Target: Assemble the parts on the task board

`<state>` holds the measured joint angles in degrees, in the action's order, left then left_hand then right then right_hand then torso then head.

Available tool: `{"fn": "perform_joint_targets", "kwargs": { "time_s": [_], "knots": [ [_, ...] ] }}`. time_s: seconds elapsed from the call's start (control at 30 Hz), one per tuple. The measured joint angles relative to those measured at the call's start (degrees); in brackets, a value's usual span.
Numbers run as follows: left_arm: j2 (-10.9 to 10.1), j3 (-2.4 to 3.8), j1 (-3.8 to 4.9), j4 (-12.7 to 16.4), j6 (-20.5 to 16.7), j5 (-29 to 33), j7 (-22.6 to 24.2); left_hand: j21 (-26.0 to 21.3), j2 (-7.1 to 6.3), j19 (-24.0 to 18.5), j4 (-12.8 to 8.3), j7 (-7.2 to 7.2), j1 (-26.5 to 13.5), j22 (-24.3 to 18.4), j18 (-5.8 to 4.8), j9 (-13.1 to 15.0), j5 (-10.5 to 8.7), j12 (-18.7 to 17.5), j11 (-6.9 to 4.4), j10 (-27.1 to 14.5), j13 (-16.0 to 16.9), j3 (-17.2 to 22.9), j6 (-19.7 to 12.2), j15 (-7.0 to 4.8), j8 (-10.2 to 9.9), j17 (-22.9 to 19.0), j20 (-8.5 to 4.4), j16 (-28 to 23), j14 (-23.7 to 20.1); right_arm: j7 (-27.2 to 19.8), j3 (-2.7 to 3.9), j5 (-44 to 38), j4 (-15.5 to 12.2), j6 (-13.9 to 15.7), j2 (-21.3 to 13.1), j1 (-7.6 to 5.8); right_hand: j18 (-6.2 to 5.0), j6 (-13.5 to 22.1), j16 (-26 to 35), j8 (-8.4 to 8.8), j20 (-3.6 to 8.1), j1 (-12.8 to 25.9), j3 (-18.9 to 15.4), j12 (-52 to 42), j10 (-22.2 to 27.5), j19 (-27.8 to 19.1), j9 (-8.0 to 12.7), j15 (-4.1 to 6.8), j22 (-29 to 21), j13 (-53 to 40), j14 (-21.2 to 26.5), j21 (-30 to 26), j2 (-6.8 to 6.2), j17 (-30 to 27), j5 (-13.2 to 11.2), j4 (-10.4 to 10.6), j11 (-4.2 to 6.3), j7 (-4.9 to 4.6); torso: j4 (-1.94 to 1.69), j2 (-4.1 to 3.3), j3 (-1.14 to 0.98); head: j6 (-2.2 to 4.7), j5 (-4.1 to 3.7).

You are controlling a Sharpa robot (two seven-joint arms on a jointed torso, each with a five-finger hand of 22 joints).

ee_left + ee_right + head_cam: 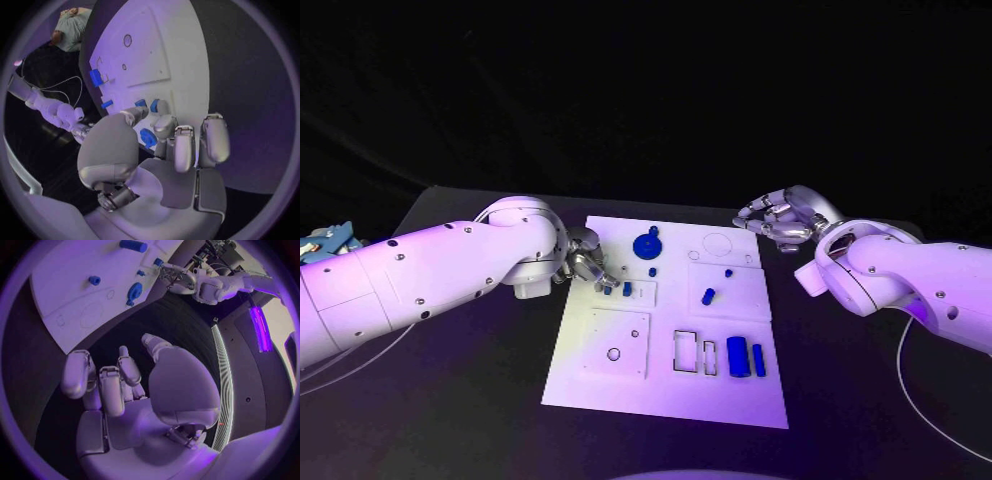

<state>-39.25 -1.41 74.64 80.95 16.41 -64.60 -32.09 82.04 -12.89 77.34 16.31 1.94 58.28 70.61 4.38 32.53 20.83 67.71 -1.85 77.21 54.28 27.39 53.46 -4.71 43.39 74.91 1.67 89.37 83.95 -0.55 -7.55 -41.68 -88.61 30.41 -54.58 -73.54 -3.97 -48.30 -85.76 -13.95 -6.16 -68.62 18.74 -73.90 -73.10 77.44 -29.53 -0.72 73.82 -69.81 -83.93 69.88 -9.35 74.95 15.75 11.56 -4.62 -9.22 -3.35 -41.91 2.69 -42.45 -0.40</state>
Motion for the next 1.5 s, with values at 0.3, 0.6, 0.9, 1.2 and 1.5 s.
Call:
{"fn": "perform_joint_targets", "kwargs": {
  "time_s": [0.3,0.6,0.9,1.2,1.5],
  "knots": [
    [-0.7,0.83,0.06,1.0,-1.6,1.1,0.8,-0.4,-0.38,-0.8,0.3,0.31,0.4,-1.0,0.0,-0.1,0.0,-1.2,0.21,-1.1,-1.9,-1.2,-0.3,0.0,0.0,0.0,-0.03,-0.5,0.0,0.0,0.0,0.0,0.1,0.0,0.1,0.05,-0.55,0.2,0.0,0.0,0.0,0.0,-0.1,0.0,0.0,0.0,0.0,0.0,-0.1,0.1,0.0,0.0,0.0,0.0,0.0,0.1,0.0,-0.19,-0.07,0.07,0.04,0.2,-0.02],
    [-1.3,1.28,0.05,1.2,-5.5,3.5,3.4,-5.4,-0.09,-7.5,0.3,1.94,1.8,-9.9,1.6,-0.6,0.28,-8.9,1.51,-8.3,-12.1,-4.1,-4.7,0.87,-1.2,-0.1,0.9,-4.6,0.0,0.0,0.0,0.1,0.1,0.0,0.1,0.11,-0.89,0.2,0.0,0.0,0.0,0.0,-0.2,0.0,0.0,0.0,0.0,0.0,-0.1,0.1,0.0,0.0,0.0,0.0,0.0,0.2,0.0,-0.19,0.02,0.02,0.01,0.34,0.07],
    [-0.7,0.22,0.01,1.1,-13.3,-0.4,17.2,-26.5,-0.29,-26.0,-2.7,7.29,20.4,-35.3,5.4,-6.9,0.48,-23.3,7.19,-27.1,-26.6,0.6,-14.9,6.16,-7.4,-33.0,5.5,-29.6,-19.3,-0.1,0.0,0.1,0.1,0.0,0.1,0.13,-0.89,0.4,0.2,0.0,-0.21,0.0,-0.2,0.9,0.8,-0.2,0.0,0.0,-0.4,1.0,0.0,-0.6,0.0,0.0,0.0,0.2,0.14,0.02,-0.07,0.01,-0.03,0.58,-0.25],
    [1.0,-0.93,-0.96,0.0,-19.5,-8.4,30.8,-26.7,-1.71,-26.2,-6.9,7.69,23.6,-35.0,5.4,-12.8,0.3,-31.9,7.7,-26.9,-36.0,2.2,-11.2,6.47,-12.3,-35.9,5.7,-30.7,-20.4,-0.5,0.0,0.2,0.2,0.0,0.2,0.16,-0.88,0.4,1.0,-0.23,-0.1,-0.1,-0.2,4.4,4.3,-1.5,0.0,0.0,-1.6,4.9,0.0,-2.4,0.07,0.0,0.2,0.2,0.14,0.02,0.0,0.01,0.04,0.66,-0.4],
    [3.4,-1.27,-2.34,-2.0,-22.2,-17.9,35.3,-25.8,-2.96,-25.3,-7.7,6.76,22.4,-34.4,5.39,-15.4,-0.22,-36.5,7.58,-26.0,-40.6,0.7,-9.6,6.44,-15.1,-35.0,5.92,-27.5,-17.9,-0.9,0.0,-0.7,0.2,0.0,0.2,0.18,-0.89,0.4,1.8,-0.44,-0.1,-0.7,0.1,5.9,5.3,-2.4,0.0,0.0,-2.8,6.8,0.0,-4.1,0.2,0.0,0.2,-0.1,0.2,0.02,-0.02,-0.04,0.07,0.87,-0.53]
  ]
}}
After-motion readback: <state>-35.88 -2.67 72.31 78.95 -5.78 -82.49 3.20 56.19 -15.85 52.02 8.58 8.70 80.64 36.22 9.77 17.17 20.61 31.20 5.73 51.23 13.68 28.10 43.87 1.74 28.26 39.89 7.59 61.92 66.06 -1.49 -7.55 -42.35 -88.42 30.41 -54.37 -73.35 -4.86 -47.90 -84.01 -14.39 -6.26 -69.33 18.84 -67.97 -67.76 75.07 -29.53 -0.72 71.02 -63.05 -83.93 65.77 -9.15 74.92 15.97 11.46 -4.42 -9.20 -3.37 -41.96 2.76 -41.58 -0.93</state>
